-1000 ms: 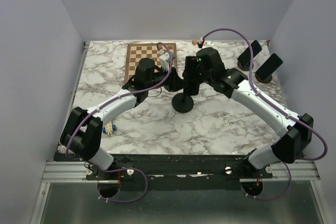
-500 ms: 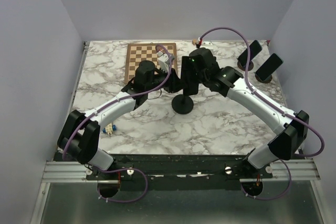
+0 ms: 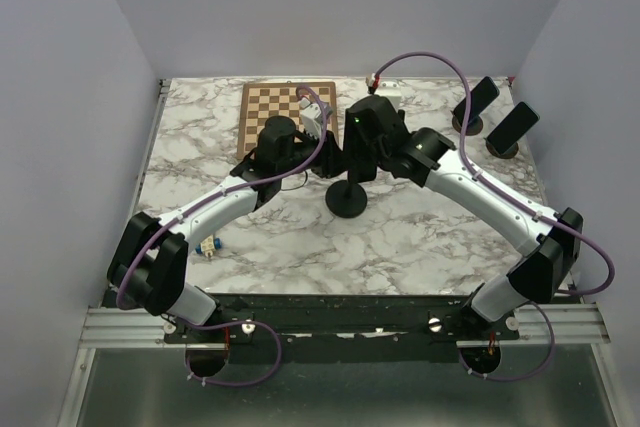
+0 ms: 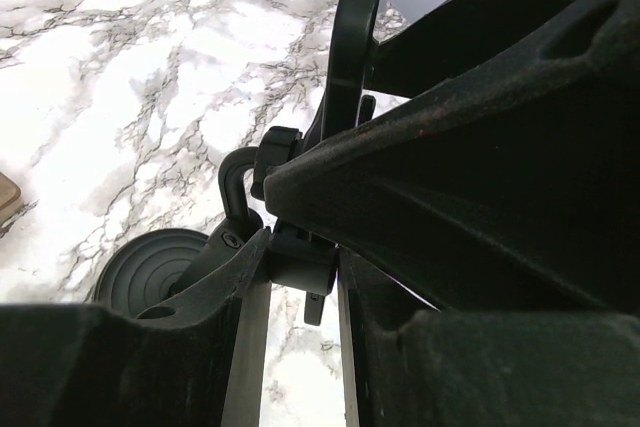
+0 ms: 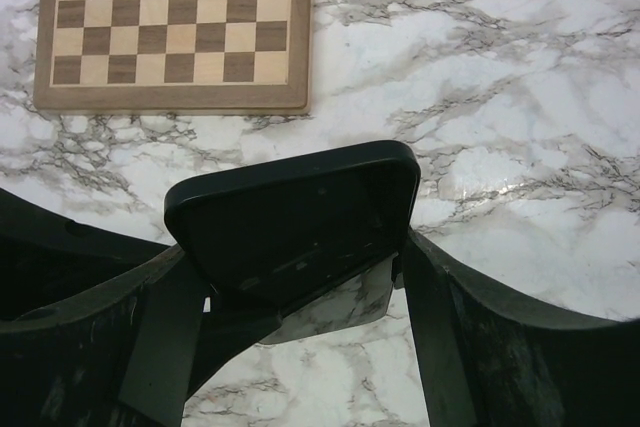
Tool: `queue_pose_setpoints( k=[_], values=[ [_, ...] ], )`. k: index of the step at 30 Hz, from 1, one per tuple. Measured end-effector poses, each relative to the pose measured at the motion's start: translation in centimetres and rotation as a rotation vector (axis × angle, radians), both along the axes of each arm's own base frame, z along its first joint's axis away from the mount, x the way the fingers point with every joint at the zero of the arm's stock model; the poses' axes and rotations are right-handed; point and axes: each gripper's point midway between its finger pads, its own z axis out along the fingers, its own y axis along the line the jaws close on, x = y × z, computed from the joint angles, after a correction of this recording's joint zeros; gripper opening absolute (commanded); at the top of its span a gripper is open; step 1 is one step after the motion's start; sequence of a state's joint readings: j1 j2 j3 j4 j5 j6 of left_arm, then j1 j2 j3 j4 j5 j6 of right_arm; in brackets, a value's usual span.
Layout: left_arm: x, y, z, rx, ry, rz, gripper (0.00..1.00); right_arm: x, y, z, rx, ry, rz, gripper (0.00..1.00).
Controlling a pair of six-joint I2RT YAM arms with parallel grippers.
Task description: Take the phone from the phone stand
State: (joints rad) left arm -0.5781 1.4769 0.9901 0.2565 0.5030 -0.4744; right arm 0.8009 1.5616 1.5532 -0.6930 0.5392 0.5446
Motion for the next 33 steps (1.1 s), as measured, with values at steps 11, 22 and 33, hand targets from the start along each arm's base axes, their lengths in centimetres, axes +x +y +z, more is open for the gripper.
queue_pose_setpoints(
  k=[11, 22, 33],
  values=[
    [0.1, 0.1, 0.1, -0.005, 0.011, 0.016, 0.00, 0.4, -0.1, -0.1, 0.011, -0.061, -0.038, 0.01],
    [-0.4, -0.3, 0.2, -0.017, 0.017, -0.014, 0.00, 0.3, -0.4, 0.0, 0.009, -0.139, 0.005, 0.01],
    [-1.0, -0.6, 0.5, -0.032, 0.011, -0.057, 0.00, 0.3, -1.0, 0.1, 0.075, -0.163, 0.100, 0.01]
  ],
)
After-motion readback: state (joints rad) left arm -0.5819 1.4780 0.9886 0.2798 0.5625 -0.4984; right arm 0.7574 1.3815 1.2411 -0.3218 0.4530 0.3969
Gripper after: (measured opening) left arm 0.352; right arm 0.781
